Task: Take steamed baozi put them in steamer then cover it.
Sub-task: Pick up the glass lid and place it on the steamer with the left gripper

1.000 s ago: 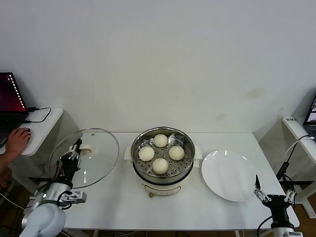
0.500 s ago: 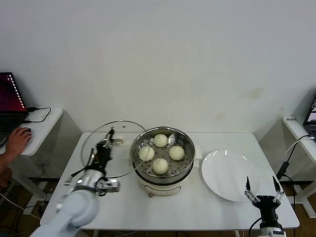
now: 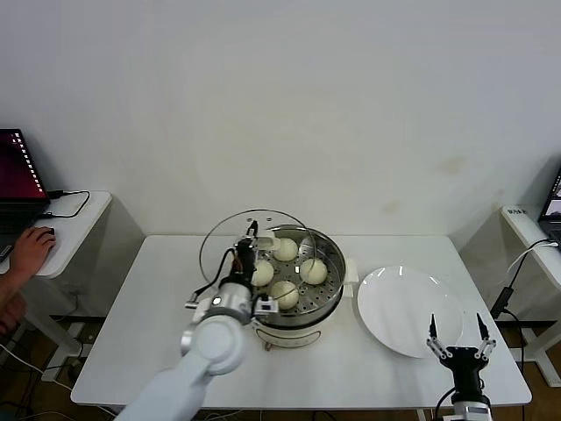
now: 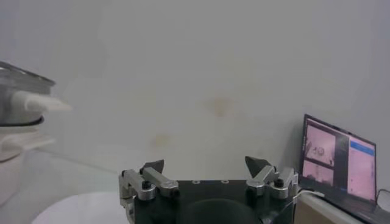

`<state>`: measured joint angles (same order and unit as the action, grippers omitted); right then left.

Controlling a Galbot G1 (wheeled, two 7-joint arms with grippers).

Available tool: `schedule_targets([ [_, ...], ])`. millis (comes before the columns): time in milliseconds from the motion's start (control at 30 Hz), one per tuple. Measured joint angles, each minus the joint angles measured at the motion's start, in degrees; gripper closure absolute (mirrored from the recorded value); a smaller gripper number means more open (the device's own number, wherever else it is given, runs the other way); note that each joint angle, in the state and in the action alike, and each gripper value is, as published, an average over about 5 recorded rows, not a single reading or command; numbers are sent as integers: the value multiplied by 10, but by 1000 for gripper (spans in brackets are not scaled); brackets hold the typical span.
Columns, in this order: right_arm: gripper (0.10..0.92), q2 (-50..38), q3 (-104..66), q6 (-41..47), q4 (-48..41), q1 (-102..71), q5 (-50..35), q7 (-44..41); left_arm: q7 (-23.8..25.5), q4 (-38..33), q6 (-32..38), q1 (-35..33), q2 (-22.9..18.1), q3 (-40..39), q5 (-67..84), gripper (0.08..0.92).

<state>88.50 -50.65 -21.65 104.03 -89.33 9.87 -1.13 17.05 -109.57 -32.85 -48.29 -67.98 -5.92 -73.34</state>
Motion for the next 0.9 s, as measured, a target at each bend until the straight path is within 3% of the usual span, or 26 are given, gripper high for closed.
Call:
schedule_targets([
  [400, 203, -1, 7, 0, -6, 4, 6, 7, 18, 62, -10, 15, -84, -34, -62, 865],
  [900, 202, -3, 8, -4, -10, 2, 6, 8, 26, 86, -8, 5, -117, -38, -92, 865],
])
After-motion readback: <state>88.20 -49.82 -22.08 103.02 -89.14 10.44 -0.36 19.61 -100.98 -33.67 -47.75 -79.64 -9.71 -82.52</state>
